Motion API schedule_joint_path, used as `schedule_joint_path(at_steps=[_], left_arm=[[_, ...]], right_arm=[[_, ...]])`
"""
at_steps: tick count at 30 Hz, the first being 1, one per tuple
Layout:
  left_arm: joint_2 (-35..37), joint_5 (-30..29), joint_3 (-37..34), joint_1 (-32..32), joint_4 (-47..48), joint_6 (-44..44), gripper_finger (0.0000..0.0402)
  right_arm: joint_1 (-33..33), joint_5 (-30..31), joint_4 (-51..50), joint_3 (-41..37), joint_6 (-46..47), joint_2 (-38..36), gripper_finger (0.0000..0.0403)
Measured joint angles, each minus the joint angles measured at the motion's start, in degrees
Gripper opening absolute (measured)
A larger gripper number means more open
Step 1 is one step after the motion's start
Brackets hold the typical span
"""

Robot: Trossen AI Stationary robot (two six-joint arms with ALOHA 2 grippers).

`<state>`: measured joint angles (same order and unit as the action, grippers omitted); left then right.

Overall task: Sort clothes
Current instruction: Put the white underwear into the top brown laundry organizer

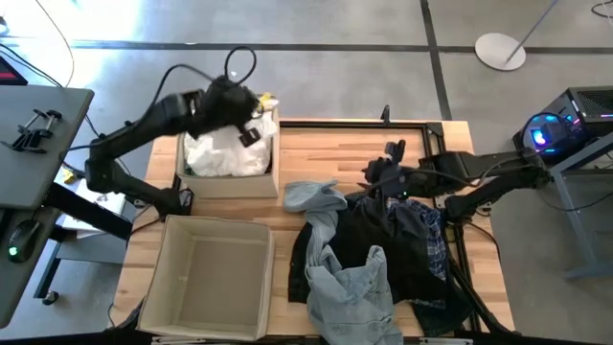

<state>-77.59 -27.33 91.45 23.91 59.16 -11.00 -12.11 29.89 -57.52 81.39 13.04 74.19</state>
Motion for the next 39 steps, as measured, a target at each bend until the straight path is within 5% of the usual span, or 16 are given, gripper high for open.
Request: schedule_joint_path(at_steps=[3,11,15,23,30,39], left_arm=[[-0.08,11.85,-4.21,8.45,6.82,3.8,0.0001],[-2.96,27.85,-23.7,21.25,5.26,4.03,0.0001],[-3.61,21.39,-25.94,19.31,2.18,4.23,0.0001],[-5.6,17.51,-25.29,18.55,0.87,6.3,0.0008],[-5.36,24.71,-18.34,19.42,7.37,5.41,0.011],[-5.01,22.01,-1.02,18.47,21.97,9.96,0.0199]], right_arm=[[-1.15,0.07,1.28,-2.32,0.04,-0.11,0.0154],[-1.49,-0.44,11.85,-13.38,0.33,-0.04,0.0154],[-1.4,-1.55,17.76,-17.13,0.14,-0.04,0.0154],[-1.4,-2.32,22.32,-18.58,-0.13,-0.06,0.0154],[-1.43,-2.34,22.21,-18.58,-0.74,-0.06,0.0154],[-1.43,-2.32,22.21,-18.58,-1.08,-0.06,0.0154]])
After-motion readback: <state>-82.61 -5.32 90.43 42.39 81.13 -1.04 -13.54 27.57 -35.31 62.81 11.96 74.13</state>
